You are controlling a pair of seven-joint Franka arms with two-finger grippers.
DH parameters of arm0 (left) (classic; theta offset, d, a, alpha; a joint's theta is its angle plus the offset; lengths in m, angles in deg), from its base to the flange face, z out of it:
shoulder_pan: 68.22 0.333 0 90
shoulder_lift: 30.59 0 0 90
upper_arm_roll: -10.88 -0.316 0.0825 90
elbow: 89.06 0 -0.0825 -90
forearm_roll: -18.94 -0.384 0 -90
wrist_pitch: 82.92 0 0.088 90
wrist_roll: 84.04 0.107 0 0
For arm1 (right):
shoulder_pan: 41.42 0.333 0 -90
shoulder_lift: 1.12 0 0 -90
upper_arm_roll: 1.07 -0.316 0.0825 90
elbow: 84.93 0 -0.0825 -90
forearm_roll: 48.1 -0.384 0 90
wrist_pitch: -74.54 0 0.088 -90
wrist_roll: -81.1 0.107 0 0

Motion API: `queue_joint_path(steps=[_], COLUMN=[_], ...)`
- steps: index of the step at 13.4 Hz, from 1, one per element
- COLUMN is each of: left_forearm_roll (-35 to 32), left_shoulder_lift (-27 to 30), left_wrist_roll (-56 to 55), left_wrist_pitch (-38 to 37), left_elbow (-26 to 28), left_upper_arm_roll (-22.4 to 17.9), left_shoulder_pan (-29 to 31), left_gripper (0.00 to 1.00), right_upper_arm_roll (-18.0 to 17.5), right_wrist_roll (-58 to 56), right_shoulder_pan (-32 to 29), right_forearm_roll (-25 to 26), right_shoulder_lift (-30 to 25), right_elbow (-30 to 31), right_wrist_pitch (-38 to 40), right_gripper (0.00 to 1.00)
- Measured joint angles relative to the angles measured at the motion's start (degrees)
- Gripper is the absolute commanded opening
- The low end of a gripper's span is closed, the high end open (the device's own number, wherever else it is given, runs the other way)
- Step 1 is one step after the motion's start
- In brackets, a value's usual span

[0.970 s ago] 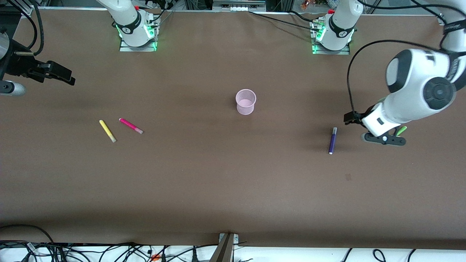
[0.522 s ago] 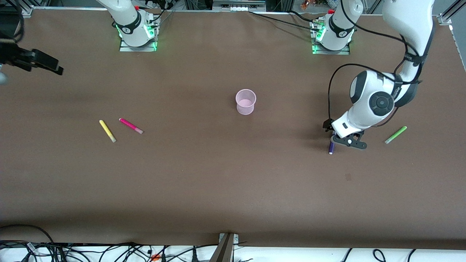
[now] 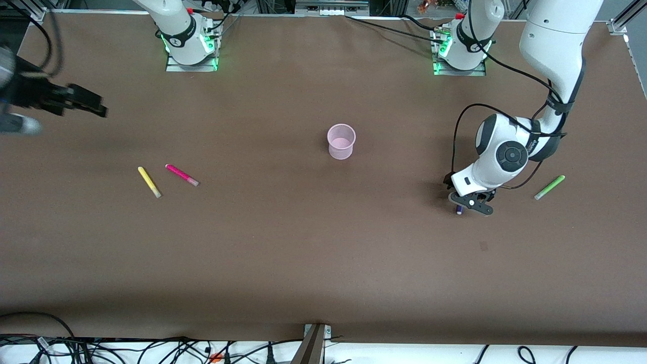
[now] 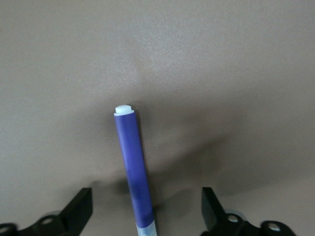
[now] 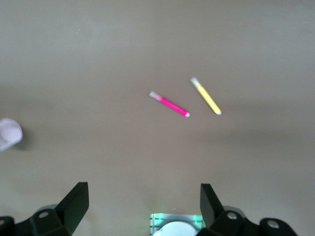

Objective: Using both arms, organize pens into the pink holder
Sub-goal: 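Grasp the blue marker with the left gripper while the right gripper reaches the pink highlighter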

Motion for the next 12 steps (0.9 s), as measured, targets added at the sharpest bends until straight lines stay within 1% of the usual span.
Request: queue_joint_path(steps=[2, 3, 4, 5, 6, 8, 9, 10, 11, 12], left_forearm_roll=[-0.01, -0.01, -0.01, -0.01, -0.01, -0.02, -0.02, -0.02, -0.02, -0.02], left_shoulder_lift=[-0.47, -0.65, -0.63, -0.58, -0.56, -0.48, -0.48, -0.45, -0.23, 0.36], left_wrist_roll=[1.88, 3.15, 4.46, 5.51, 6.17, 6.55, 6.57, 6.61, 6.75, 6.92], left_wrist_pitch=[0.63, 0.77, 0.80, 0.80, 0.79, 0.72, 0.72, 0.63, 0.00, -1.40], left_elbow=[-0.09, -0.15, -0.32, -0.53, -0.71, -0.91, -1.02, -1.25, -1.75, -2.48], left_upper_arm_roll=[-0.09, -0.13, -0.12, -0.12, -0.12, 0.02, 0.02, 0.03, 0.20, 0.97], left_shoulder_pan=[0.54, 1.10, 1.57, 1.87, 1.99, 1.92, 1.93, 1.91, 1.85, 1.87], left_gripper=[0.34, 0.12, 0.00, 0.00, 0.00, 0.00, 0.00, 0.00, 0.00, 0.00], right_upper_arm_roll=[-1.41, -1.93, -2.48, -2.99, -3.63, -5.54, -6.21, -6.52, -6.56, -6.56], right_wrist_roll=[-6.79, -10.89, -14.42, -17.55, -21.33, -28.33, -31.06, -33.20, -34.55, -35.21], right_shoulder_pan=[1.17, 1.27, 1.27, 1.27, 1.26, 1.29, 1.33, 1.35, 1.34, 1.32], right_forearm_roll=[-0.03, -0.04, -0.04, -0.04, -0.03, 0.01, 0.04, 0.05, 0.05, 0.06], right_shoulder_lift=[1.50, 1.62, 1.54, 1.14, 0.25, -3.04, -5.11, -7.17, -8.89, -10.03], right_elbow=[5.74, 8.19, 10.60, 13.85, 18.49, 30.11, 35.27, 39.38, 42.00, 43.17], right_wrist_pitch=[-5.73, -8.34, -10.91, -14.54, -19.91, -30.91, -34.55, -36.92, -38.22, -39.04], right_gripper=[1.00, 1.00, 1.00, 1.00, 1.00, 1.00, 1.00, 1.00, 1.00, 1.00])
